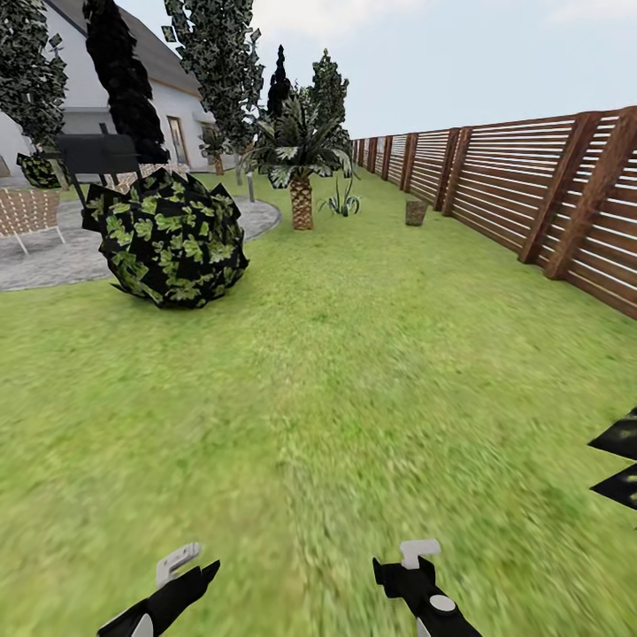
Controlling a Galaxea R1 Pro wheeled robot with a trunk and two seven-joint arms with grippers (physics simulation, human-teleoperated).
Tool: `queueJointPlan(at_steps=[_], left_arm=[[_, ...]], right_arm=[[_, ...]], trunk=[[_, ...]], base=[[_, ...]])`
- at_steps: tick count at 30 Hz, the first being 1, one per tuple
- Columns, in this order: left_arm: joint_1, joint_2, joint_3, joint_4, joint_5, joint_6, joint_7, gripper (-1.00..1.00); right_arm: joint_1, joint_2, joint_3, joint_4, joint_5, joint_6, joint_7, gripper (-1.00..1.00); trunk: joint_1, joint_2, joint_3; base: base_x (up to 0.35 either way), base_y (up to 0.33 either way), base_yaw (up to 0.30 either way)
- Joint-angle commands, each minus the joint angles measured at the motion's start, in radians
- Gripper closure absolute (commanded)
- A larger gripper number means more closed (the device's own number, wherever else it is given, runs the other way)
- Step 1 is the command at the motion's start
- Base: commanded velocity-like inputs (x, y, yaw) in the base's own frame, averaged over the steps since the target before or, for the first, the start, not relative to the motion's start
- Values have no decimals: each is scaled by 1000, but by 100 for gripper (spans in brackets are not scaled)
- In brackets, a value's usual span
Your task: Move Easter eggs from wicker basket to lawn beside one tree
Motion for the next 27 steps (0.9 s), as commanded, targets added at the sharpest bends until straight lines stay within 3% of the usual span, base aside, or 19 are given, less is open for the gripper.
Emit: queueJointPlan(at_steps=[1,9,12,19,27], left_arm=[[0,-1,5,-1,10,10,-6,-100],[0,2,5,-2,10,9,-8,-100],[0,31,4,-3,16,10,-18,-100],[0,42,5,-13,14,21,-19,-100],[0,65,2,-16,13,17,-21,-100]], right_arm=[[-1,0,0,1,5,-3,0,-100],[-1,0,0,1,5,-3,0,-100],[-1,0,0,1,5,-3,0,-100],[-1,1,1,0,5,-3,0,-100],[-1,0,1,0,5,-3,0,-100]], trunk=[[0,0,-1],[0,0,-1],[0,0,-1],[0,0,-1],[0,0,-1]], base=[[54,-2,0],[12,0,0],[0,0,0],[8,0,0],[254,0,0]])
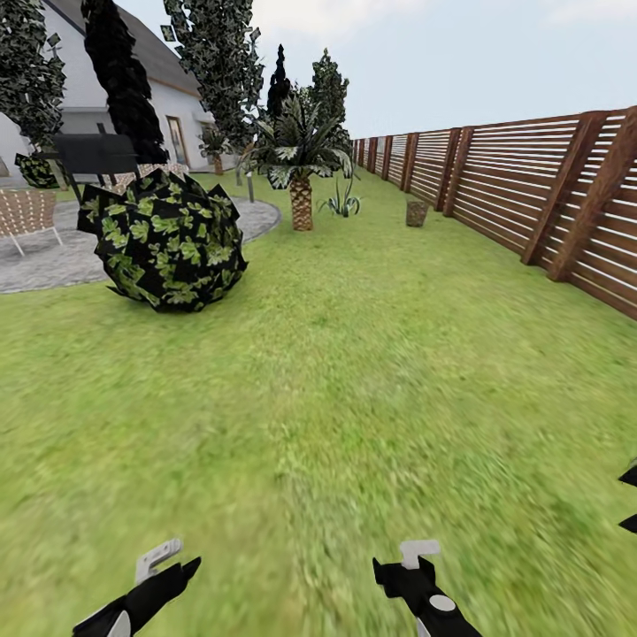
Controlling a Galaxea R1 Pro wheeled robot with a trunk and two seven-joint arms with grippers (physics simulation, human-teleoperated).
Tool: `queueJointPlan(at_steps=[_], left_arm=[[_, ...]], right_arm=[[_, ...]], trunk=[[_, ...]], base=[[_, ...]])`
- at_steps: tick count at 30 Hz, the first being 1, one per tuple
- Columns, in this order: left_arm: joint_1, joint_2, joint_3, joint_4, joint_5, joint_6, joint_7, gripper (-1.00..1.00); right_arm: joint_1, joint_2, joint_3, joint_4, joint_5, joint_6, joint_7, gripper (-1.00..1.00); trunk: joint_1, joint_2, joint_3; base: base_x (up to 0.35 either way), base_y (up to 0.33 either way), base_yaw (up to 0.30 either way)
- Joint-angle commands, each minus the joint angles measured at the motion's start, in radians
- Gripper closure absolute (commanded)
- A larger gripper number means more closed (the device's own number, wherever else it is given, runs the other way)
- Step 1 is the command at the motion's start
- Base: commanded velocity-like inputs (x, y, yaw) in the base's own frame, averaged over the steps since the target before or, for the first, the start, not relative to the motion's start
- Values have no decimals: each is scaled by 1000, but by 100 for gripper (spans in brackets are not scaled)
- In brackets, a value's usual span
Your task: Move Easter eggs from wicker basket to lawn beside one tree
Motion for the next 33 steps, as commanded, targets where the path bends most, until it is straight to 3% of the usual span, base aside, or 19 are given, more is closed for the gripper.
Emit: queueJointPlan(at_steps=[1,33], left_arm=[[0,0,5,-1,10,10,-6,-100],[0,0,1,-4,8,5,-6,-100]], right_arm=[[-1,0,0,1,5,-3,0,-100],[-1,1,-1,-1,3,7,-1,-100]], trunk=[[0,0,-1],[0,0,-1]], base=[[315,0,0],[320,0,0]])
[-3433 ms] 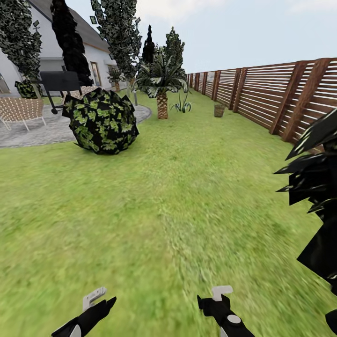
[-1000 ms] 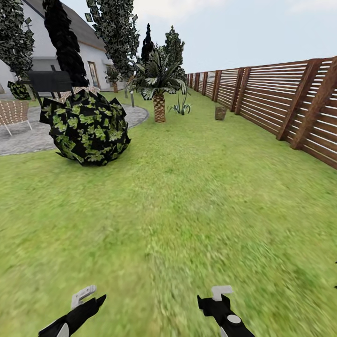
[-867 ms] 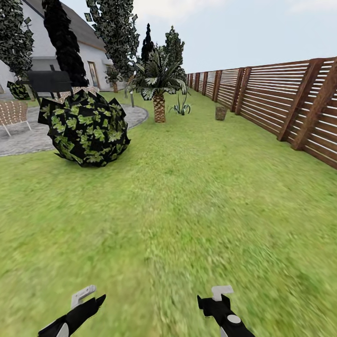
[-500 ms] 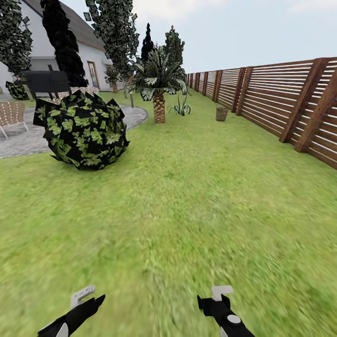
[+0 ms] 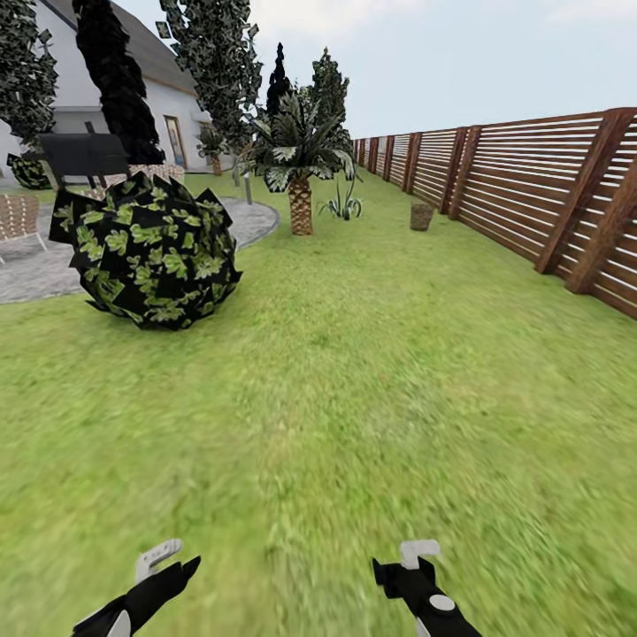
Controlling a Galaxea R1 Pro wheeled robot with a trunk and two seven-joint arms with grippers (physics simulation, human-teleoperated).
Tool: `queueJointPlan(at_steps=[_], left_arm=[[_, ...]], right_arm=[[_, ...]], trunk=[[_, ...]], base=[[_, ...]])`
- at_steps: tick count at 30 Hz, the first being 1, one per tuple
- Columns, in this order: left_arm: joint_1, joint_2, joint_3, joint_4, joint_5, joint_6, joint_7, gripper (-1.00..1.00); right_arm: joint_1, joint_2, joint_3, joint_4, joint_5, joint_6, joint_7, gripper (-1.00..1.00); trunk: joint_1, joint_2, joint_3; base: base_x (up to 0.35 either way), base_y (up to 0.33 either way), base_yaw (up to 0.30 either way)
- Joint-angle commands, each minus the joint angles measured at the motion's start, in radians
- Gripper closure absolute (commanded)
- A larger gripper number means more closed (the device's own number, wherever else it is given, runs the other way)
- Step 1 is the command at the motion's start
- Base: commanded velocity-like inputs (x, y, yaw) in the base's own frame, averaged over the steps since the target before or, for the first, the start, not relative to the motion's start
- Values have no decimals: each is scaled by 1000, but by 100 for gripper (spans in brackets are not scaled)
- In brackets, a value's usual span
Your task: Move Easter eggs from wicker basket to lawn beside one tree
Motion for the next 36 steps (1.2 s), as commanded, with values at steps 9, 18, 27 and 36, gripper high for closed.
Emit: queueJointPlan(at_steps=[9,18,27,36], left_arm=[[0,-4,2,4,10,10,-6,-100],[0,-6,0,8,8,13,-5,-100],[0,-6,-1,1,7,16,-2,-100],[-11,-2,-2,-95,6,20,-2,-100]], right_arm=[[-2,11,-1,11,1,4,1,-100],[-2,14,-2,39,3,5,5,-100],[-4,12,-2,39,3,5,0,-100],[-71,8,-8,18,-12,104,-7,-100]], trunk=[[0,0,-1],[0,0,-1],[0,0,-1],[0,0,-1]], base=[[321,0,0],[321,0,0],[321,0,0],[321,0,0]])
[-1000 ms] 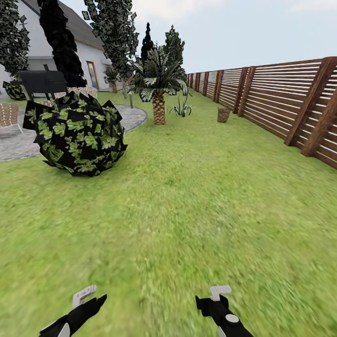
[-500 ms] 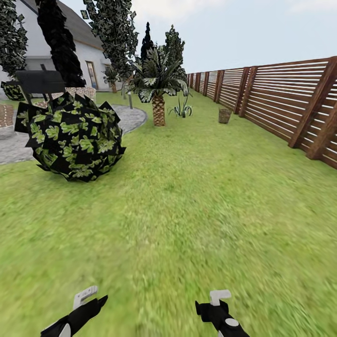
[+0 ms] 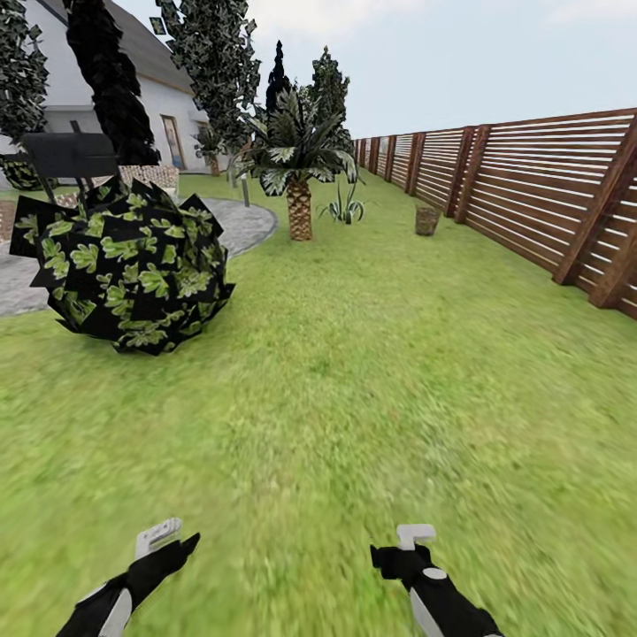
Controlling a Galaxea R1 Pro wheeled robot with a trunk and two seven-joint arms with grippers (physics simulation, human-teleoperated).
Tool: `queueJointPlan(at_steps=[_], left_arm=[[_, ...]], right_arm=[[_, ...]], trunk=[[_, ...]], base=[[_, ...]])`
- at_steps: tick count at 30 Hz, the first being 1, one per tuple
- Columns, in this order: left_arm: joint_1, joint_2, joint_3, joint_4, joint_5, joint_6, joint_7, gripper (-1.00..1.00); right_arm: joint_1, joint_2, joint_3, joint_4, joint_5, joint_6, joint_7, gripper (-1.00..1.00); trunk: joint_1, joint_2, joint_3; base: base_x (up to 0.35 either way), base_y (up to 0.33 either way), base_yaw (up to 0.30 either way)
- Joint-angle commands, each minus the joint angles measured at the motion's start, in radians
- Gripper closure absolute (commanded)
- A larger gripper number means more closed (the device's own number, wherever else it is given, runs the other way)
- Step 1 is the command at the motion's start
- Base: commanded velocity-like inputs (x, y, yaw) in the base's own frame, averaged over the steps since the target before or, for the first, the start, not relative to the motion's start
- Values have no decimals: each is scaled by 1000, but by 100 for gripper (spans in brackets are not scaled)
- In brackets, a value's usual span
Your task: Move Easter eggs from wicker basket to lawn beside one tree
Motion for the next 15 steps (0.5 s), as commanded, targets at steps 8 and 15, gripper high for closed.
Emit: queueJointPlan(at_steps=[8,15], left_arm=[[-2,-9,-20,-139,11,20,-8,-100],[-14,-10,-52,-187,11,21,-9,-100]], right_arm=[[-151,-3,-5,-25,-98,267,-79,-100],[-185,5,-9,-29,-97,342,-105,-100]], trunk=[[0,0,-1],[0,0,-1]], base=[[321,0,0],[321,0,0]])
